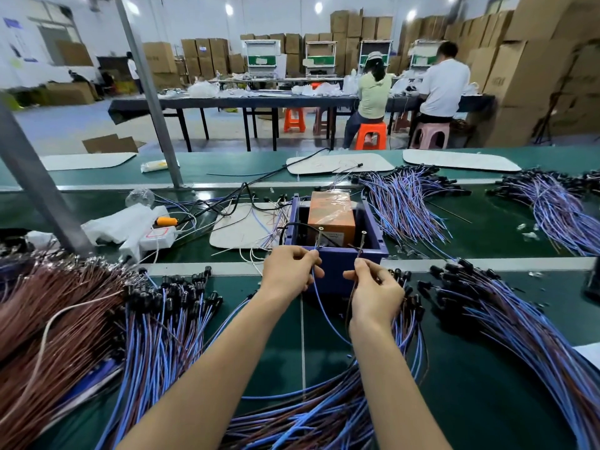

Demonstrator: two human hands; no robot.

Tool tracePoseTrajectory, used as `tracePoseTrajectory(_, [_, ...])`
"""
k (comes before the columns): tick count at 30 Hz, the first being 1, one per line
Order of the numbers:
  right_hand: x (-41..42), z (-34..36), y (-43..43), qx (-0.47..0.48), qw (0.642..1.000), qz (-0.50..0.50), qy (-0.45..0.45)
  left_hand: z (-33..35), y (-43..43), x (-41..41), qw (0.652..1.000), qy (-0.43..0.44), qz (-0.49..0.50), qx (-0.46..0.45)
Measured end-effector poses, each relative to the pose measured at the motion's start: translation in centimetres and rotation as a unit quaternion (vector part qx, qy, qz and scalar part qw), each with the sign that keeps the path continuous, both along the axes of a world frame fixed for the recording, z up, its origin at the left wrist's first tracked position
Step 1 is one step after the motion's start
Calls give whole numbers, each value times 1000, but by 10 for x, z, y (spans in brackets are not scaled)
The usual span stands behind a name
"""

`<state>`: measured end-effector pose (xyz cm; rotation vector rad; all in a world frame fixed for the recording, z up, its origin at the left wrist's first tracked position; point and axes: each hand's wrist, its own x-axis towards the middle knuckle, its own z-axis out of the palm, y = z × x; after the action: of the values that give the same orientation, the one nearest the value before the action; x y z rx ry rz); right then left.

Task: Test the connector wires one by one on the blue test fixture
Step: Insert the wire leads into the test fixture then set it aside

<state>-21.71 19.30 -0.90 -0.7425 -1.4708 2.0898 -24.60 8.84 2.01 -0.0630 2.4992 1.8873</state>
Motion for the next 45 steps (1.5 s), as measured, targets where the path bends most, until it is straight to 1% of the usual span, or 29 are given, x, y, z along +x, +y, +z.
tracePoseTrajectory(9, [3, -2, 2, -9, 1000, 0, 7, -5, 0, -3, 1000, -16, -3, -1])
tracePoseTrajectory(19, [4, -3, 3, -8, 1000, 6, 7, -5, 2, -6, 1000, -11, -8, 0])
tracePoseTrajectory(26, [7, -4, 4, -4, 1000, 16, 7, 1, 2, -9, 1000, -4, -10, -23])
tracePoseTrajectory(30, [10, -5, 4, 1, 999, 32, 21, 0, 2, 0, 999, -7, -30, 13])
tracePoseTrajectory(34, [15, -7, 3, 26, 995, 83, 39, -5, 7, 14, 996, 1, -70, 52])
tracePoseTrajectory(36, [14, -7, 4, 32, 996, 73, 34, -4, 8, 14, 997, 4, -54, 62])
tracePoseTrajectory(40, [9, -6, 10, 10, 1000, 10, 14, 2, 6, 5, 998, -22, 5, 66])
tracePoseTrajectory(45, [3, -5, 11, 8, 1000, 10, -8, 6, 5, -3, 998, -37, 8, 43])
